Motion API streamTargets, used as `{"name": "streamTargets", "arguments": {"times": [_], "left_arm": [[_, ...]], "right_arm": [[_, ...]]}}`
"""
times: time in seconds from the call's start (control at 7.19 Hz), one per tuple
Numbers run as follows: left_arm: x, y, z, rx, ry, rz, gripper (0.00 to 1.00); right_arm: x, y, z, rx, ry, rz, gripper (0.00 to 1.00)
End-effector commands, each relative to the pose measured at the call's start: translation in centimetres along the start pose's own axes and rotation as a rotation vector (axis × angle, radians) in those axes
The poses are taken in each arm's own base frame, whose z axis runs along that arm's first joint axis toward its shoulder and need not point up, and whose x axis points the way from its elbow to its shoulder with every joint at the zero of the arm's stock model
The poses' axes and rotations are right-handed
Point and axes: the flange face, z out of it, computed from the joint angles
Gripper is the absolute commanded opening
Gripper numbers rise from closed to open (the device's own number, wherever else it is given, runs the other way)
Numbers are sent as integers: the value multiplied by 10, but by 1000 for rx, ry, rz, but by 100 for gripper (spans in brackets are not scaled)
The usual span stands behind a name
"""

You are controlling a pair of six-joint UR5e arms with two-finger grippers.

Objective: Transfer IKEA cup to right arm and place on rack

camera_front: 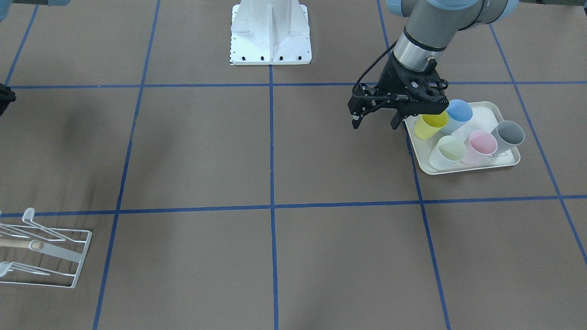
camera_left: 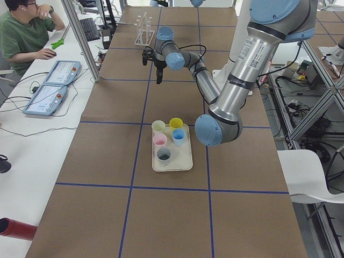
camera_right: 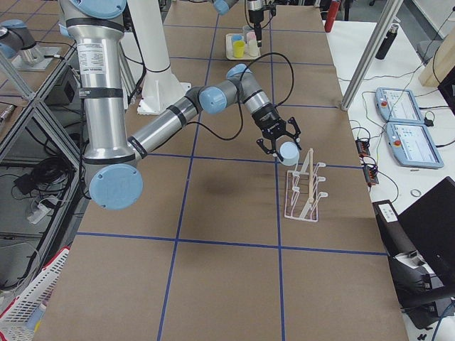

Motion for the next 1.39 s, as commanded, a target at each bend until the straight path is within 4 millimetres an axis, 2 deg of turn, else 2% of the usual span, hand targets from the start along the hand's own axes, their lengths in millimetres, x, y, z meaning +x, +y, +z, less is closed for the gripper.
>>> {"name": "streamTargets", "arguments": {"times": [0.0,0.14,0.28,0.42,0.83,1.11,1.25], "left_arm": [[1,0,-2,2,5,-1,100],[2,0,-2,3,6,0,100],[2,1,-4,5,10,-6,100],[4,2,-7,4,17,-4,100],[5,4,-9,3,22,-1,100],[5,4,-8,2,21,-1,100],[5,4,-8,2,22,0,100]], "right_arm": [[-12,-23,45,-93,-14,-177,0],[-14,-34,50,-138,5,-314,0],[7,-52,42,-160,47,-349,0],[7,-61,53,-169,32,-368,0],[-7,-77,73,-185,-2,-396,0],[-14,-95,74,-208,19,-382,0],[-15,-97,76,-213,22,-377,0]]}}
